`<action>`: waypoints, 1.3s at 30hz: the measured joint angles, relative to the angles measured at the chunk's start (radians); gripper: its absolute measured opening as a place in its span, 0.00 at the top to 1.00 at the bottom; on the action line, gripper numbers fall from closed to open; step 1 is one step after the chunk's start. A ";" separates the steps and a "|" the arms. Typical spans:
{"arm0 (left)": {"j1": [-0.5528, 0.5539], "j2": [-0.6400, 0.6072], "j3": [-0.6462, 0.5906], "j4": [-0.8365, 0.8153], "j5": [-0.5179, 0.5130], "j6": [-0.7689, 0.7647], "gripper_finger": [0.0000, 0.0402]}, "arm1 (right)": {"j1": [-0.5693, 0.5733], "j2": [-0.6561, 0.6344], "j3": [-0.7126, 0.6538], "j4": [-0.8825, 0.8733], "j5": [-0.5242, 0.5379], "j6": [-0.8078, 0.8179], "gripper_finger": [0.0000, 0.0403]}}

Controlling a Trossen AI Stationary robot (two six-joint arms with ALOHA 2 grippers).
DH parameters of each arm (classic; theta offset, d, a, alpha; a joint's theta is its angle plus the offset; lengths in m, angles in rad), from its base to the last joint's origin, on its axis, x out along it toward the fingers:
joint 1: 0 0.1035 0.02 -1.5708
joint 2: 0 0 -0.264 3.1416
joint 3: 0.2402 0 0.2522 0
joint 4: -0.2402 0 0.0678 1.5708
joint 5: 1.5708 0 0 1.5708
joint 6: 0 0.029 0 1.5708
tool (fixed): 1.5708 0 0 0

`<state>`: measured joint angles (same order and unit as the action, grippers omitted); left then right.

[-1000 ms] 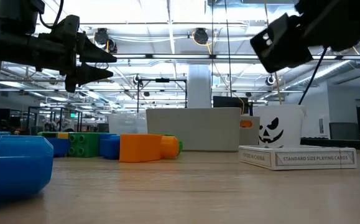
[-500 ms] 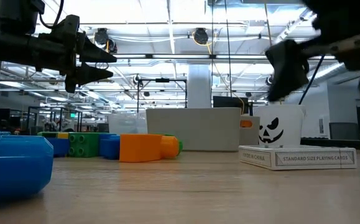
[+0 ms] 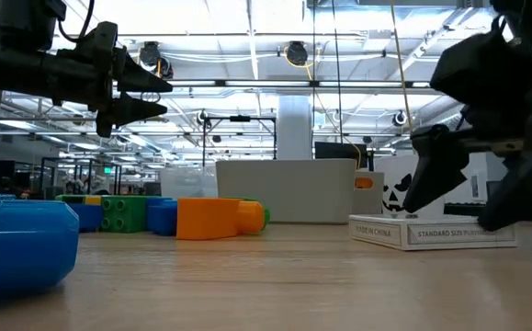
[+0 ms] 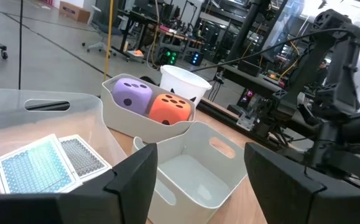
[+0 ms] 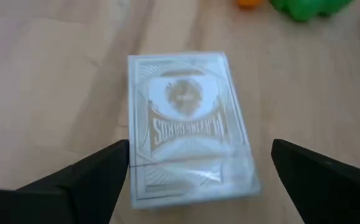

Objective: Pick & Place Toys
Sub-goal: Put the brown playing card box into the transparent bin

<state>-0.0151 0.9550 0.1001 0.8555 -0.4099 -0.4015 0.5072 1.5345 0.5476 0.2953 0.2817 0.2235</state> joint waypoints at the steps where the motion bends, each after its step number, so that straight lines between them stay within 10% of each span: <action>1: 0.000 0.000 0.000 0.000 0.000 0.000 0.39 | -0.008 0.000 -0.015 0.013 -0.004 0.001 0.06; 30: 0.000 0.000 0.000 0.002 -0.003 0.000 0.39 | -0.072 0.140 -0.070 0.267 -0.155 -0.101 0.07; 39: 0.000 0.000 0.000 0.016 -0.003 -0.067 0.39 | -0.070 0.100 -0.072 0.252 -0.180 -0.137 0.34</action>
<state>-0.0147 0.9554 0.0998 0.8718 -0.4126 -0.4690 0.4374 1.6340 0.4755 0.5478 0.1021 0.0869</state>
